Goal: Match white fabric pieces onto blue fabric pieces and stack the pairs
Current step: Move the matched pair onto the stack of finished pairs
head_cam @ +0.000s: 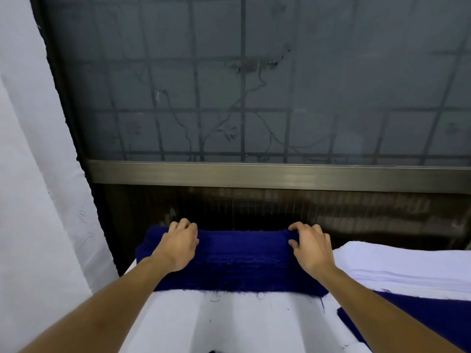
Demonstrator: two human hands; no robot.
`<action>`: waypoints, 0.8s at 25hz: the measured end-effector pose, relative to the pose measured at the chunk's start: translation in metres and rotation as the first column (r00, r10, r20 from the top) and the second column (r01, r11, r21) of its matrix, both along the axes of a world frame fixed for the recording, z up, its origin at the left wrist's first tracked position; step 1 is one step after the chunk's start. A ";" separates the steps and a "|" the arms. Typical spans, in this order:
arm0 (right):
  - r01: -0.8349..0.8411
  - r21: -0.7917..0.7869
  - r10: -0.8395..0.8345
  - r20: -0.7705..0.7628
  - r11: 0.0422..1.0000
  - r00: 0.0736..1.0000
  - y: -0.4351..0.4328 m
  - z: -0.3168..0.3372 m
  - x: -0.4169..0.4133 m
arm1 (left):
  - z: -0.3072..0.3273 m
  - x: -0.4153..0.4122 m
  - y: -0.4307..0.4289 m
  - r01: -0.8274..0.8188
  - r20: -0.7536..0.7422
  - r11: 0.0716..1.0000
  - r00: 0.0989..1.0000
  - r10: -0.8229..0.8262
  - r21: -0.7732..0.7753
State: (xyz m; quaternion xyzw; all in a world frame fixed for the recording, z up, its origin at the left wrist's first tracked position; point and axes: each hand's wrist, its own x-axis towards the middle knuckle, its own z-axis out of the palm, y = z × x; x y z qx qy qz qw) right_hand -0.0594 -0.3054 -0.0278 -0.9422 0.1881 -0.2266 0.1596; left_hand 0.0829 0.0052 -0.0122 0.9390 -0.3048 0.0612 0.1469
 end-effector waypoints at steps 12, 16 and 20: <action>-0.041 0.113 0.020 0.177 0.993 0.984 0.002 0.021 -0.023 | 0.019 -0.005 0.008 0.019 0.013 0.950 1.000 -0.025 0.312; -0.033 0.146 0.006 0.180 0.989 0.984 -0.005 0.025 -0.049 | 0.034 -0.014 0.019 -0.011 0.012 0.970 1.000 0.008 0.244; -0.005 0.253 -0.040 0.171 0.967 0.985 -0.013 0.023 -0.082 | 0.054 -0.035 0.037 -0.005 -0.327 0.983 0.943 -0.056 -0.182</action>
